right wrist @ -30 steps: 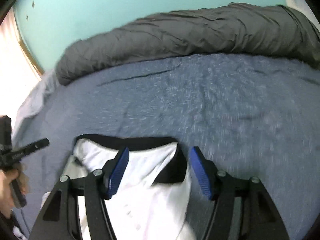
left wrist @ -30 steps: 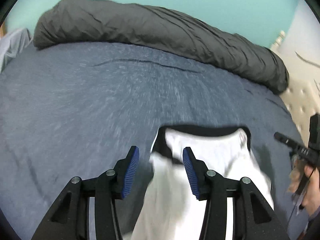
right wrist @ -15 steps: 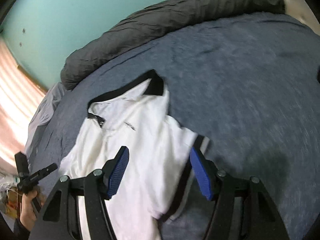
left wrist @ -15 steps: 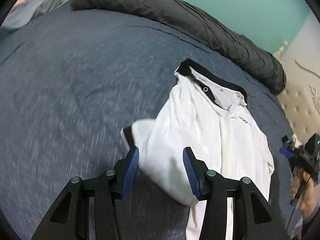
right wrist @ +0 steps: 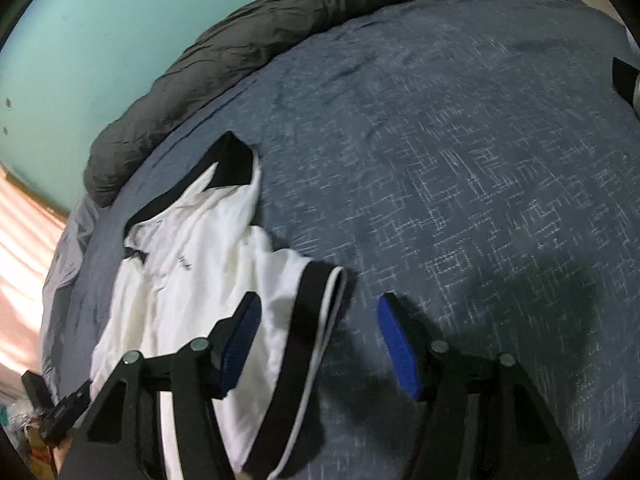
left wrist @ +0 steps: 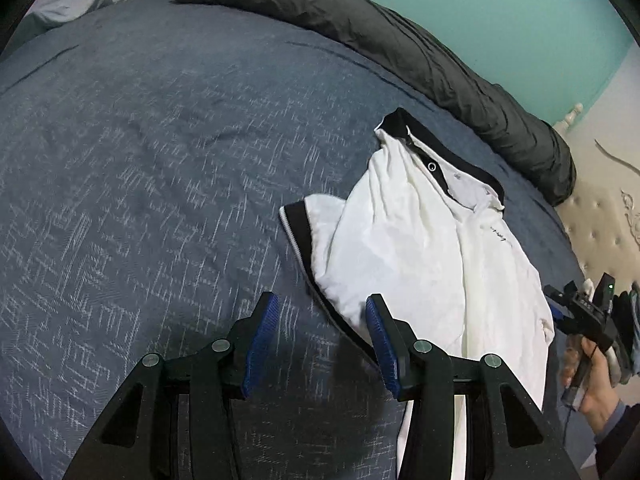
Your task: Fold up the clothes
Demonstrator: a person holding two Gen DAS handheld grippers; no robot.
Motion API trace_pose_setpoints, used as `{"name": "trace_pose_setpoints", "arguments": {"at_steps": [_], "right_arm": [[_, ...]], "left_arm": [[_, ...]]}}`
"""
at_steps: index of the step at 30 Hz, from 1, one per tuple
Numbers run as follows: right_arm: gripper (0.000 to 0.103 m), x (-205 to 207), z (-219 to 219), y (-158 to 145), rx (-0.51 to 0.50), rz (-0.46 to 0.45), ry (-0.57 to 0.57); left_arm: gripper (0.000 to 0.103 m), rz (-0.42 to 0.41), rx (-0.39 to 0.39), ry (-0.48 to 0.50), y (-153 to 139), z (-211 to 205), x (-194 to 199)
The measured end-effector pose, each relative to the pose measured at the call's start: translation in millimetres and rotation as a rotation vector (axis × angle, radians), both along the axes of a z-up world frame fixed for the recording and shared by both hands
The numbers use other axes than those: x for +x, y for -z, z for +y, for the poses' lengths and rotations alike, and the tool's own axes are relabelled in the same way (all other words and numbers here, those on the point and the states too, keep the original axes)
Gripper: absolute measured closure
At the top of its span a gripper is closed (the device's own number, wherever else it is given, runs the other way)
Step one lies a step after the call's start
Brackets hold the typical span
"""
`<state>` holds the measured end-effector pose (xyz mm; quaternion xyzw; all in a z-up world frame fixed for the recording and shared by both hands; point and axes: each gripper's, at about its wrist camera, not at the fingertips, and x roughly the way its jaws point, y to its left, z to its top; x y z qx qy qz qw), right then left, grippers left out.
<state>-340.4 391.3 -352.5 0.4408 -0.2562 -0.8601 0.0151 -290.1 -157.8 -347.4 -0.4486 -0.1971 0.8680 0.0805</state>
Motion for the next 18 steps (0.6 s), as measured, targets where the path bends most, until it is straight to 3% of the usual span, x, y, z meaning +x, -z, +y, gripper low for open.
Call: {"name": "trace_pose_setpoints", "arguments": {"at_steps": [1, 4, 6, 8, 18], "right_arm": [[0.048, -1.2, -1.5, 1.0, 0.013, 0.006, -0.004], [0.068, -3.7, -6.8, 3.5, 0.035, 0.034, -0.010], [0.090, -4.2, -8.5, 4.0, 0.031, 0.053, -0.021], [0.097, -5.6, -15.0, 2.0, 0.044, 0.064, -0.045], [0.102, 0.1, 10.1, -39.6, 0.124, 0.109, 0.042]], "left_arm": [[0.053, 0.000, 0.003, -0.001, -0.1, -0.6, 0.5], [0.053, 0.001, 0.012, -0.003, -0.2, -2.3, 2.0], [0.053, 0.002, 0.018, -0.005, -0.3, -3.4, 3.0], [0.053, 0.002, 0.025, -0.007, -0.4, -4.5, 3.9], [0.053, 0.011, 0.047, -0.023, -6.4, -9.4, 7.6]]}}
